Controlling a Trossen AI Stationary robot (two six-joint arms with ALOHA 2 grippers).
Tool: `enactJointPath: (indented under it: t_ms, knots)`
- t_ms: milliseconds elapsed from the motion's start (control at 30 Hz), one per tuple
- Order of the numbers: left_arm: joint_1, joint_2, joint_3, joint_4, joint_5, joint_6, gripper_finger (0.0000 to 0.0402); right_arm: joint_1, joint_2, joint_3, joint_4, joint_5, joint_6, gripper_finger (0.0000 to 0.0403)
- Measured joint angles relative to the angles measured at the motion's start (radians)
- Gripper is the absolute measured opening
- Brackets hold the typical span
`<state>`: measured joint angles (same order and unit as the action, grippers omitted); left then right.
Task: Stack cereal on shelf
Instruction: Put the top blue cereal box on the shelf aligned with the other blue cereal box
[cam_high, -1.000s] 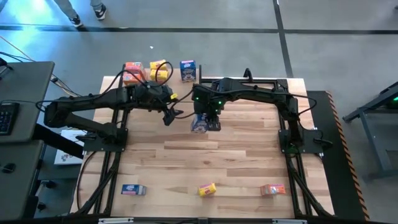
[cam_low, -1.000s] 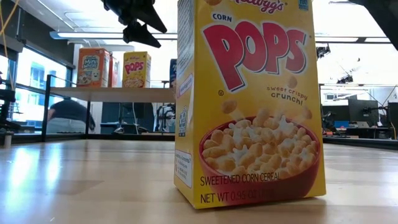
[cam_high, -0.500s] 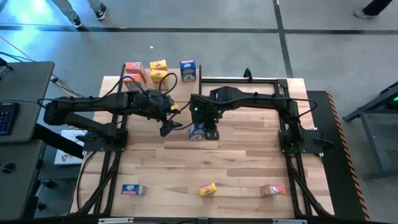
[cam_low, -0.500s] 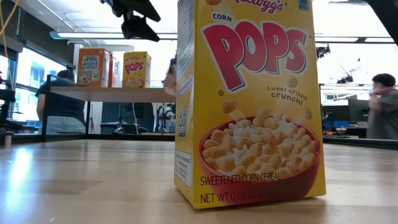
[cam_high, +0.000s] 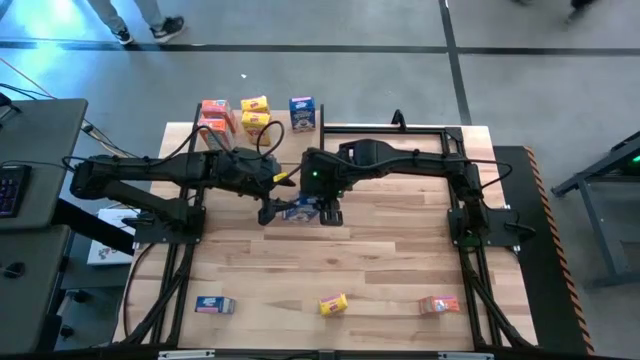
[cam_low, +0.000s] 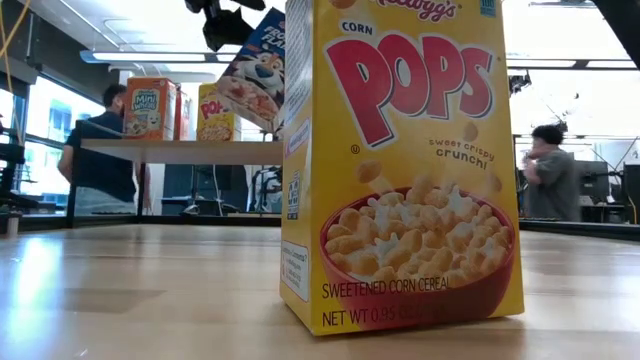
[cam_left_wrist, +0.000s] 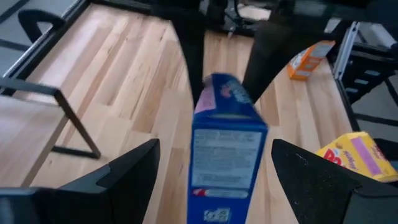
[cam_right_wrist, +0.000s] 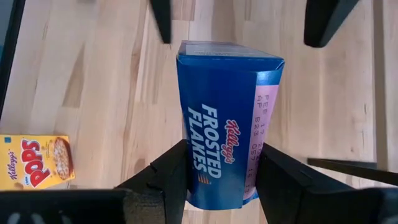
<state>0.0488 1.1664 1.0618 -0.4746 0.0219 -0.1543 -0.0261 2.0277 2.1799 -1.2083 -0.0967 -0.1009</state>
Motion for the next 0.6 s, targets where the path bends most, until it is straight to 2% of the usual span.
enactJointPath:
  t_ms: [600]
  knots:
    - [-0.006,0.017,0.000,0.081,0.000,0.010,0.0298,0.000,0.002,-0.002,0.037,-0.021,0.052,0.0153]
